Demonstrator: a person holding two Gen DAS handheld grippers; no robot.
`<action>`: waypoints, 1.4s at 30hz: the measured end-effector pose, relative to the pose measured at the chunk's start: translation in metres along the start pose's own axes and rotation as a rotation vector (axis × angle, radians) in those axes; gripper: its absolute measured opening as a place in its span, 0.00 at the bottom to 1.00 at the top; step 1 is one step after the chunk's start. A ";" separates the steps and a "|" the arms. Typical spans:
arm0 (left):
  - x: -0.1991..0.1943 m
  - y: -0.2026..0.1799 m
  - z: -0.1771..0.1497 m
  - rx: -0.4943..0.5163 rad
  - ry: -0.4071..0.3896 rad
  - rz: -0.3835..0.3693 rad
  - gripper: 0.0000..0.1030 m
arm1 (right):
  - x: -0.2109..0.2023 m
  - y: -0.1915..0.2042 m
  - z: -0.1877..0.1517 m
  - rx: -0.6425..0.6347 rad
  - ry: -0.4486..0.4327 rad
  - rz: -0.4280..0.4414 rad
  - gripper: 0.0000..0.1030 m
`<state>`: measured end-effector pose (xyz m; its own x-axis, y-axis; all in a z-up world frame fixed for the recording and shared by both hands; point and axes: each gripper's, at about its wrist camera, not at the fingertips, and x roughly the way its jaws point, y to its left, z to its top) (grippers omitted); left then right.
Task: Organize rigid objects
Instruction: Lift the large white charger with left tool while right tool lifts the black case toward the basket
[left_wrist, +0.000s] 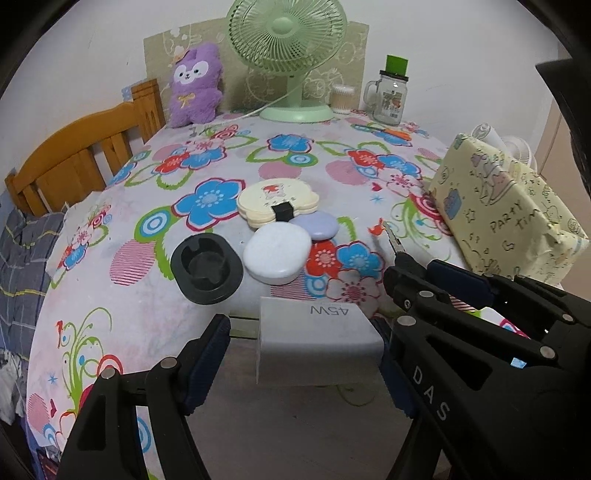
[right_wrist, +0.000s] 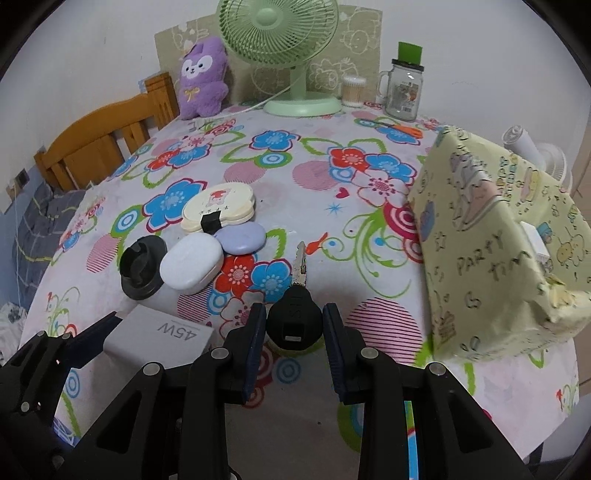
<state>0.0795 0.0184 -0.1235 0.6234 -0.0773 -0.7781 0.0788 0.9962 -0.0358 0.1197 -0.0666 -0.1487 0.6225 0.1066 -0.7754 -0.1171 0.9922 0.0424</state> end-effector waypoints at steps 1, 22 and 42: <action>-0.003 -0.002 0.000 0.002 -0.006 0.000 0.76 | -0.003 -0.001 0.000 0.002 -0.006 0.000 0.33; -0.052 -0.021 0.007 0.038 -0.093 0.015 0.76 | -0.059 -0.012 0.001 0.024 -0.102 0.017 0.33; -0.086 -0.052 0.033 0.068 -0.161 0.005 0.76 | -0.105 -0.038 0.020 0.043 -0.172 0.016 0.33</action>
<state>0.0469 -0.0277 -0.0340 0.7402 -0.0828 -0.6673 0.1244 0.9921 0.0149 0.0745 -0.1143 -0.0565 0.7443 0.1285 -0.6553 -0.0971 0.9917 0.0842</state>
